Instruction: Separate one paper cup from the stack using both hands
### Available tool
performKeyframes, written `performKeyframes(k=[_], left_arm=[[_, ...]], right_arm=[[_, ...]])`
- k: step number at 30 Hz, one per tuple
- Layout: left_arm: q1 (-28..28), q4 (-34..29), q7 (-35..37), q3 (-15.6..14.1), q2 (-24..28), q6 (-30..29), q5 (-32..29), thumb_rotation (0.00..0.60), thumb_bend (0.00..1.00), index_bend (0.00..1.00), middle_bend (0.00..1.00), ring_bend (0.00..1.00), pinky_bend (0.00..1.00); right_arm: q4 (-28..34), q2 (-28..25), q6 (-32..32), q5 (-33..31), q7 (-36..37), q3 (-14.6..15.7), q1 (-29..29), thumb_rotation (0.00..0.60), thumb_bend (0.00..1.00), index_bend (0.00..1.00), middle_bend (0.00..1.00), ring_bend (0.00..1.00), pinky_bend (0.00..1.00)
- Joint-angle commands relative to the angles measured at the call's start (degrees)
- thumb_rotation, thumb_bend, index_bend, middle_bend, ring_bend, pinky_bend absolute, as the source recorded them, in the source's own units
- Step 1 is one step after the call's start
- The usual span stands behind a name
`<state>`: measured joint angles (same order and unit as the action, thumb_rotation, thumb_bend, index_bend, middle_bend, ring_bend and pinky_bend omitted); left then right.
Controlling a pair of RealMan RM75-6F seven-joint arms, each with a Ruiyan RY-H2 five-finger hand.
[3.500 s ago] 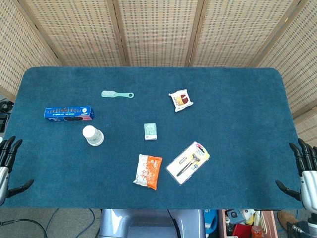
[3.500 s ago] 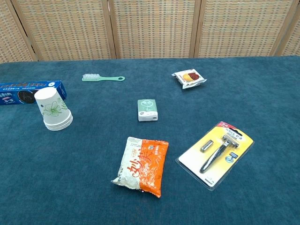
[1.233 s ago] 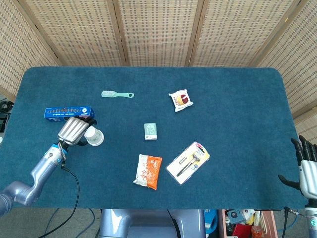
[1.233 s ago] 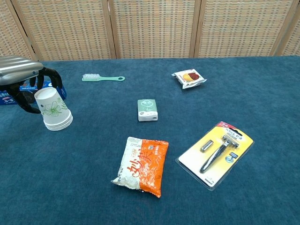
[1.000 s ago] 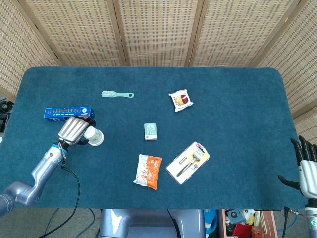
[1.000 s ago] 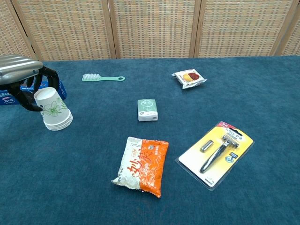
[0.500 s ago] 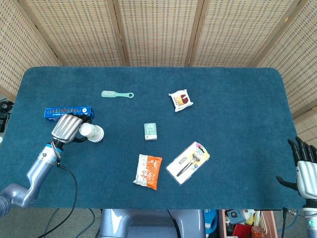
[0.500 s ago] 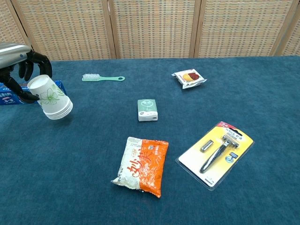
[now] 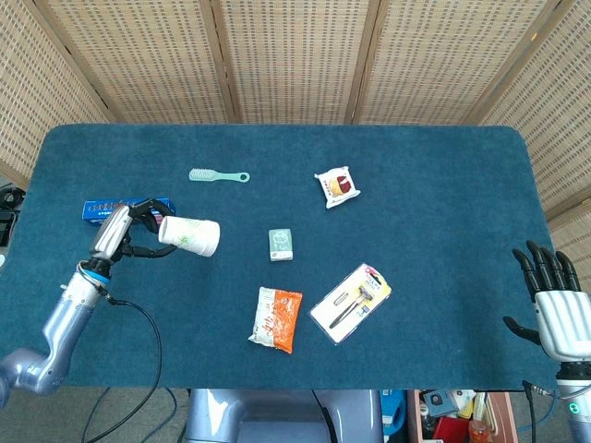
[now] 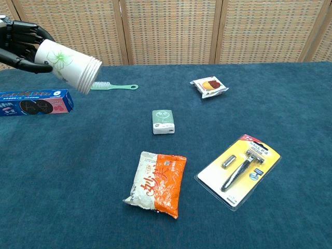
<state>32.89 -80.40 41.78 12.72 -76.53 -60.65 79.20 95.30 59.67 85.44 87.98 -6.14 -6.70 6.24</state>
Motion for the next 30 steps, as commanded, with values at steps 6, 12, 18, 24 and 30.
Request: performKeyframes(k=[6,12,18,24,30], left_arm=[[7.57,-5.09,19.41,4.55,-4.46,12.86,-2.8,0.6,0.31,0.47,0.5,0.57,0.52],[12.64,-5.71,22.07,8.15,-9.76,17.86,-7.27,0.6,0.32,0.47,0.5,0.57,0.52],[16.87,-5.64,19.68,10.43,-12.77,21.78,-11.13,0.6,0.32,0.47,0.5,0.57,0.52],[20.01,-4.41,16.01,11.63,-15.09,24.4,-14.81,0.6,0.31,0.47,0.5,0.57,0.52],[21.13,-3.27,15.12,12.3,-17.11,25.92,-17.27,0.6,0.32,0.47,0.5,0.57,0.52]], right_arm=[[-9.49,0.52,5.8,13.96,10.14,-1.86,6.33,0.6,0.04,0.21,0.05,0.0,0.0],[-15.14,2.79,6.49,18.89,15.68,-3.81,12.48,0.6,0.09,0.34,0.15,0.0,0.0],[-18.95,5.27,7.01,22.82,18.05,-4.76,17.75,0.6,0.12,0.39,0.18,0.0,0.0],[-17.32,6.65,4.5,25.36,16.48,-5.27,22.86,0.6,0.16,0.42,0.19,0.0,0.0],[-16.69,8.94,1.1,26.73,14.24,-5.07,27.0,0.6,0.24,0.43,0.21,0.0,0.0]])
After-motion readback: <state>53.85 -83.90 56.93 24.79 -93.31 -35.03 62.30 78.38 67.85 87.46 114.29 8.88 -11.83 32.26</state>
